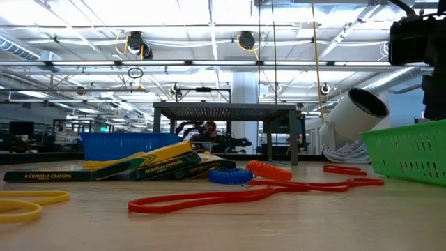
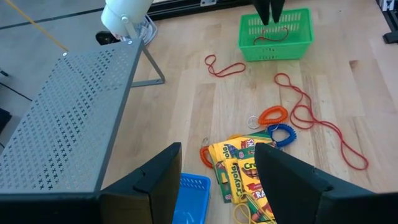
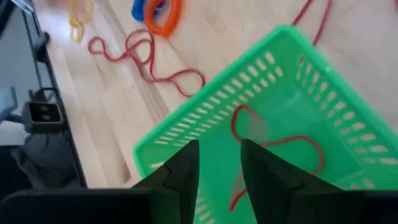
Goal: Pick & Place Office Desk Supplies
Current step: Put the red rubber band into the green bin
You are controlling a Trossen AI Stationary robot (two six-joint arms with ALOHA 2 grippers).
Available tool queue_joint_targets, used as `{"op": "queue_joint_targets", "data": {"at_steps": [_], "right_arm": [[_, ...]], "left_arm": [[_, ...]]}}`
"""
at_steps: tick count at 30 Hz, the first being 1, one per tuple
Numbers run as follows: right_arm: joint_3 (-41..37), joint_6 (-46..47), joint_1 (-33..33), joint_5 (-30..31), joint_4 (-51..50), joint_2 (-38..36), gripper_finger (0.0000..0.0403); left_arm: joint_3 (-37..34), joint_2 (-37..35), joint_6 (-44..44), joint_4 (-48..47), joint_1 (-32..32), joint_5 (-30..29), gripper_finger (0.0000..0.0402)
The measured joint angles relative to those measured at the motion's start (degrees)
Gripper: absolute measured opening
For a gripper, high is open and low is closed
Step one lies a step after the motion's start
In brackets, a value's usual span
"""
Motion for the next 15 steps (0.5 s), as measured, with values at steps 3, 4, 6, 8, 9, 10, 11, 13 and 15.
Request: {"op": "queue_joint_targets", "data": {"at_steps": [3,4,6,8,9,10,11,13,15], "right_arm": [[0.0,-0.02,0.0,1.38,-2.18,-3.25,0.0106],[0.0,-0.13,0.0,1.83,-2.34,-4.29,0.0106],[0.0,-0.78,0.0,3.49,-1.53,-6.08,0.0106],[0.0,-2.56,0.0,5.18,-0.15,-7.54,0.0106],[0.0,-3.63,0.0,6.02,0.66,-8.11,0.0106],[0.0,-4.75,0.0,6.86,1.47,-8.63,0.0106],[0.0,-6.01,0.0,7.69,2.47,-9.09,0.0106],[0.0,-8.73,0.0,9.43,5.28,-9.79,0.0106],[0.0,-12.43,0.0,10.34,9.47,-10.16,0.0106]], "left_arm": [[0.0,0.0,0.01,0.0,0.0,0.94,0.0214],[0.0,0.0,0.01,0.0,0.01,1.13,0.0214],[0.0,0.0,-0.04,0.0,0.02,1.49,0.0214],[0.0,0.0,0.0,-0.01,0.02,2.08,0.0214],[0.0,0.0,0.02,-0.02,0.02,2.47,0.0214],[0.0,0.0,0.02,-0.02,0.02,2.94,0.0214],[0.0,0.0,0.02,-0.03,0.02,3.7,0.0214],[0.0,0.0,0.07,-0.04,0.06,5.85,0.0214],[0.0,0.01,0.07,-0.05,0.04,7.38,0.0214]]}}
